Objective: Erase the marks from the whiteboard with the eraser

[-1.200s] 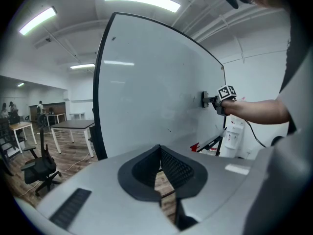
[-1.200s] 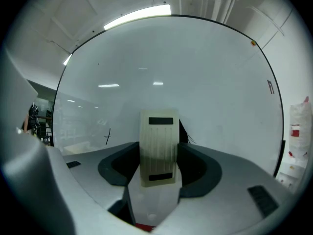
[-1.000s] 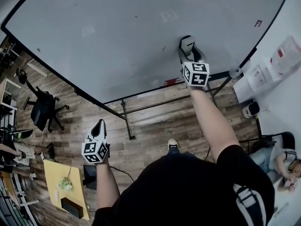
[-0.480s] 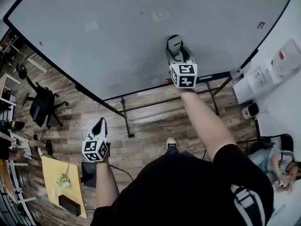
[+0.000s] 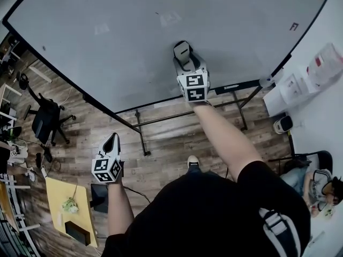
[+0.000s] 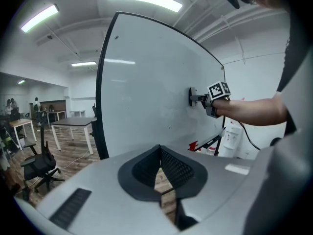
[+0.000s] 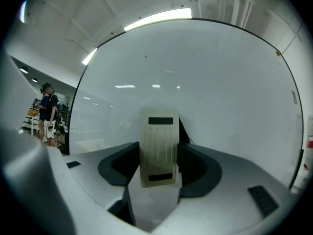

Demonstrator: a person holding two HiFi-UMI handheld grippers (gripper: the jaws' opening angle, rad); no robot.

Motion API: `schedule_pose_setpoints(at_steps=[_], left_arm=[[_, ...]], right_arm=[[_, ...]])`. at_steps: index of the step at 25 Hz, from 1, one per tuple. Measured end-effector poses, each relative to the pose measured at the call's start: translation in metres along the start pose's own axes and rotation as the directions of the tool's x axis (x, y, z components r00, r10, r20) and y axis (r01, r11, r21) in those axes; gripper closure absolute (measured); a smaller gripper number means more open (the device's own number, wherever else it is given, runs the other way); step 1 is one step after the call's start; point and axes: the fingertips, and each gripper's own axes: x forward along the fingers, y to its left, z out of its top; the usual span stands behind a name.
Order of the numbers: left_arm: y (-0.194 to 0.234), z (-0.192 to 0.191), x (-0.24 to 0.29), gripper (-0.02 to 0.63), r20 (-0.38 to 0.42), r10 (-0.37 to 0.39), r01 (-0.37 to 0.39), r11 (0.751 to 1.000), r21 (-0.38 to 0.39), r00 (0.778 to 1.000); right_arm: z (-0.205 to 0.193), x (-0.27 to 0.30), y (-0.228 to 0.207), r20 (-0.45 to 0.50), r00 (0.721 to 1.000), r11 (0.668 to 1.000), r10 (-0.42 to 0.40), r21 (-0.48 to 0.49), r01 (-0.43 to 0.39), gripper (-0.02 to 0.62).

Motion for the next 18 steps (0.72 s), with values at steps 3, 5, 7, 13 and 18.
schedule_pose_setpoints(at_steps=[3,5,7,13,18], left_arm=[[0.0,-0.001,-0.001,0.592,0.001,0.002,-0.002,1.0,-0.004,1.0],[0.002,-0.003,-0.002,0.592,0.0,0.002,-0.002,1.0,-0.005,1.0],[0.002,-0.004,-0.002,0.592,-0.001,0.004,-0.004,1.0,-0.006,1.0],[0.003,-0.005,-0.006,0.592,-0.001,0.015,-0.015,1.0,-0.011,1.0],[0.005,-0.01,-0.008,0.592,-0.006,0.025,-0.025,0.999,-0.021,1.0]], right_arm=[[-0.003,0.001,0.019,-0.019,0.999,0.999,0.041,-0.023,-0.042,0.364],[-0.007,0.003,0.033,-0.031,0.997,0.997,0.068,-0.041,-0.07,0.364],[-0.012,0.005,0.046,-0.043,0.995,0.994,0.095,-0.056,-0.097,0.364],[-0.024,0.008,0.071,-0.083,0.987,0.984,0.14,-0.095,-0.148,0.364],[-0.023,0.009,0.072,-0.091,0.987,0.983,0.133,-0.115,-0.143,0.363]])
